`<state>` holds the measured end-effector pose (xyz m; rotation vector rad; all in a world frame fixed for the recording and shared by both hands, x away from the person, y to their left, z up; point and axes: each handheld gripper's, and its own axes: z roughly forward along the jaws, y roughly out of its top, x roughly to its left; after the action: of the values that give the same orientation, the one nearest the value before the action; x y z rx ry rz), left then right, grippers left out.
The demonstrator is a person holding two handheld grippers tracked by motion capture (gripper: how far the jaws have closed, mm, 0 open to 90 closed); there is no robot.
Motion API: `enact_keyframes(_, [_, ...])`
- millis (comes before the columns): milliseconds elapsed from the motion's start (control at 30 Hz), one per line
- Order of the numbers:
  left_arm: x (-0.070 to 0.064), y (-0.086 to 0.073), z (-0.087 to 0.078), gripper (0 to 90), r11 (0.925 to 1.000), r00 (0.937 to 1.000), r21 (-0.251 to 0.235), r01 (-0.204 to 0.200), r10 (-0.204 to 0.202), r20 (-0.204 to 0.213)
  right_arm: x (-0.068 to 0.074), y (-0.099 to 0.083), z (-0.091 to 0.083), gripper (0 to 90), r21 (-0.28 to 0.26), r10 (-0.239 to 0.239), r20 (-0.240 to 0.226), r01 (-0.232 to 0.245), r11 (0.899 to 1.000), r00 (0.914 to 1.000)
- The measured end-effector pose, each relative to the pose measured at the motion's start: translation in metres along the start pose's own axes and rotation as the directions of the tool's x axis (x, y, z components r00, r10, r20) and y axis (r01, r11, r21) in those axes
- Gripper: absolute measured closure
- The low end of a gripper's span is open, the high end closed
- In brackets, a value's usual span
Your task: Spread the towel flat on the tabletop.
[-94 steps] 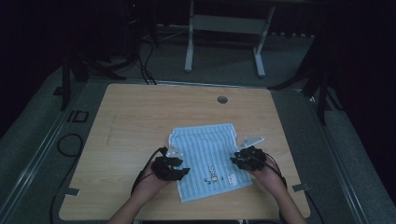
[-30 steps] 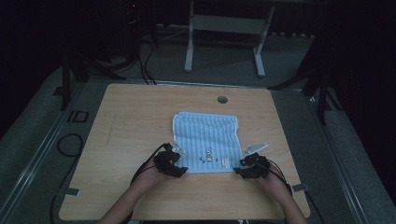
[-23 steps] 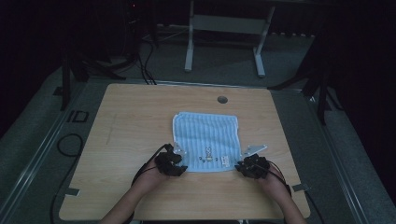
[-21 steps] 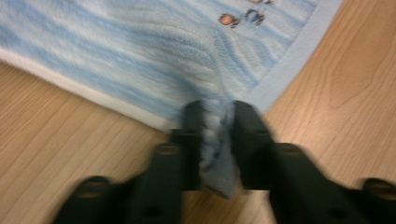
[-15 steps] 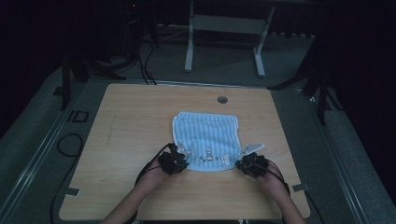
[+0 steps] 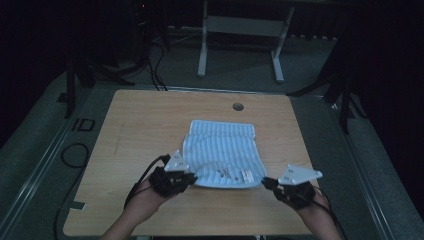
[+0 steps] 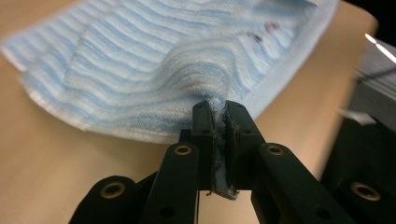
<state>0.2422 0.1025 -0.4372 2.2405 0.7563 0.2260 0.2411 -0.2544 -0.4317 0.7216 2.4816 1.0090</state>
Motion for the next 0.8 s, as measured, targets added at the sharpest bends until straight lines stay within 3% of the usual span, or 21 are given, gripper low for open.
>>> enact_keyframes(167, [-0.032, -0.034, -0.002, 81.7, 0.9996, 0.9966, 0.028, 0.006, -0.008, 0.082, 0.042, -0.035, -0.017, 84.0, 0.015, -0.012, -0.054, 0.013, 1.000, 0.9985])
enact_keyframes(267, [-0.047, -0.053, 0.004, 79.6, 0.9982, 0.9877, 0.057, 0.019, -0.027, 0.154, 0.060, -0.058, -0.017, 83.1, 0.052, 0.015, -0.088, -0.011, 0.999, 0.9960])
enact_keyframes(300, [-0.052, -0.059, 0.006, 79.5, 0.9975, 0.9822, 0.065, 0.027, -0.039, 0.184, 0.065, -0.064, -0.017, 82.4, 0.065, 0.032, -0.108, -0.025, 0.998, 0.9936])
enact_keyframes(333, [-0.056, -0.064, 0.009, 76.1, 0.9957, 0.9759, 0.089, 0.022, -0.041, 0.214, 0.069, -0.070, -0.017, 80.6, 0.073, 0.046, -0.124, -0.037, 0.997, 0.9913])
enact_keyframes(367, [-0.059, -0.068, 0.011, 66.4, 0.9933, 0.9743, 0.115, 0.001, -0.027, 0.224, 0.072, -0.076, -0.018, 73.9, 0.082, 0.059, -0.136, -0.048, 0.995, 0.9890])
enact_keyframes(400, [-0.062, -0.071, 0.013, 62.8, 0.9926, 0.9740, 0.121, -0.005, -0.023, 0.225, 0.073, -0.079, -0.020, 69.9, 0.088, 0.065, -0.135, -0.053, 0.995, 0.9887])
enact_keyframes(433, [-0.060, -0.073, 0.014, 58.9, 0.9909, 0.9695, 0.134, -0.009, -0.025, 0.244, 0.073, -0.082, -0.022, 67.7, 0.088, 0.069, -0.124, -0.058, 0.994, 0.9899])
enact_keyframes(500, [-0.057, -0.073, 0.015, 54.0, 0.9905, 0.9706, 0.138, -0.008, -0.026, 0.239, 0.066, -0.082, -0.027, 64.2, 0.072, 0.094, -0.096, -0.088, 0.994, 0.9909])
enact_keyframes(533, [-0.048, -0.071, 0.015, 52.0, 0.9915, 0.9778, 0.130, 0.010, -0.036, 0.206, 0.058, -0.080, -0.027, 61.8, 0.062, 0.117, -0.091, -0.111, 0.992, 0.9889])
enact_keyframes(567, [-0.048, -0.071, 0.015, 47.7, 0.9915, 0.9778, 0.130, 0.010, -0.036, 0.206, 0.054, -0.078, -0.027, 62.0, 0.056, 0.126, -0.082, -0.122, 0.991, 0.9886])
enact_keyframes(600, [-0.035, -0.068, 0.018, 46.5, 0.9922, 0.9803, 0.120, 0.036, -0.058, 0.188, 0.047, -0.075, -0.024, 61.3, 0.040, 0.133, -0.061, -0.131, 0.991, 0.9892])
enact_keyframes(700, [-0.014, -0.061, 0.024, 46.3, 0.9918, 0.9847, 0.113, 0.059, -0.077, 0.157, 0.031, -0.065, -0.013, 58.6, 0.020, 0.137, -0.029, -0.137, 0.990, 0.9901])
enact_keyframes(767, [-0.008, -0.058, 0.027, 46.3, 0.9924, 0.9862, 0.105, 0.065, -0.080, 0.145, 0.026, -0.061, -0.007, 58.2, 0.012, 0.130, -0.021, -0.129, 0.992, 0.9913])
enact_keyframes(800, [0.001, -0.052, 0.033, 45.7, 0.9919, 0.9907, 0.112, 0.060, -0.073, 0.115, 0.014, -0.052, 0.007, 58.6, 0.012, 0.123, -0.015, -0.123, 0.992, 0.9922])
